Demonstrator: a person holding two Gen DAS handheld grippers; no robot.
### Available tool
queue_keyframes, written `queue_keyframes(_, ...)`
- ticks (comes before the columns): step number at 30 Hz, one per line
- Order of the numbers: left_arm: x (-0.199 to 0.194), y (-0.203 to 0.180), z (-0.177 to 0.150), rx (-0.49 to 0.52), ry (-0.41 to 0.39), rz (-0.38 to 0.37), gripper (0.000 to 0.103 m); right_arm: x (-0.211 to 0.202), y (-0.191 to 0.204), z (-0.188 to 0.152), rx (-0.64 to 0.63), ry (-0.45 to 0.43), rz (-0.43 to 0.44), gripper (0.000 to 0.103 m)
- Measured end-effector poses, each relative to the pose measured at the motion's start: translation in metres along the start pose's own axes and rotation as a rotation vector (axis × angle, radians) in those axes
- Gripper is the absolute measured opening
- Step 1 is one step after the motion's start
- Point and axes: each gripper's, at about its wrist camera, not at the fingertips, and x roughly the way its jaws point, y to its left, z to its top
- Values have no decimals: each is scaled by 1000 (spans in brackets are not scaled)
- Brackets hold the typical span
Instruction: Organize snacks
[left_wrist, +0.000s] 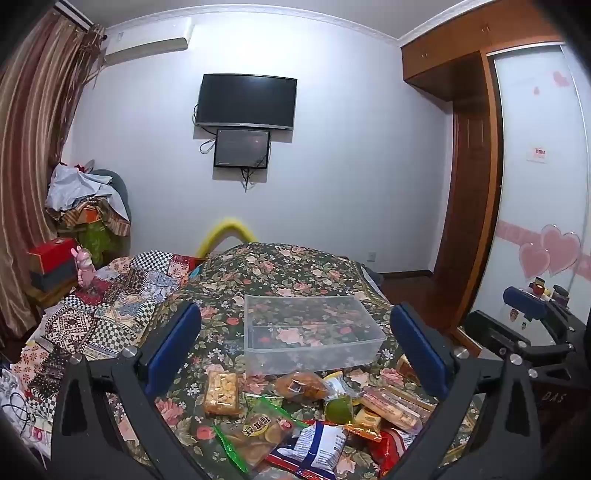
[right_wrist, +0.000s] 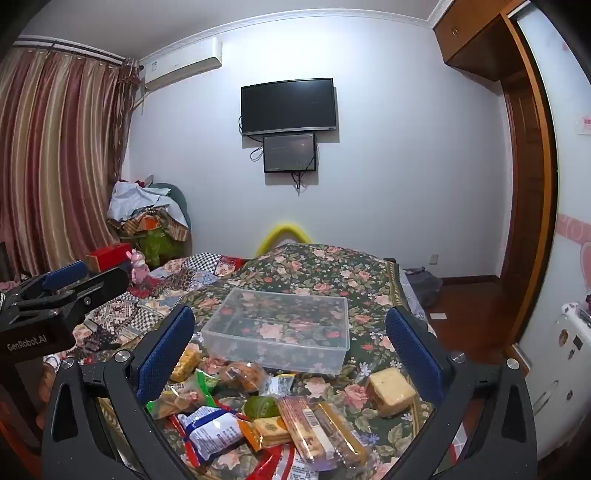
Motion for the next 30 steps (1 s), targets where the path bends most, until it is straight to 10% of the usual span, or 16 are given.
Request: queue_keyframes(30,1,-2,-4,22,1,-8,103,-5,-1,1,14,-8,-2,103)
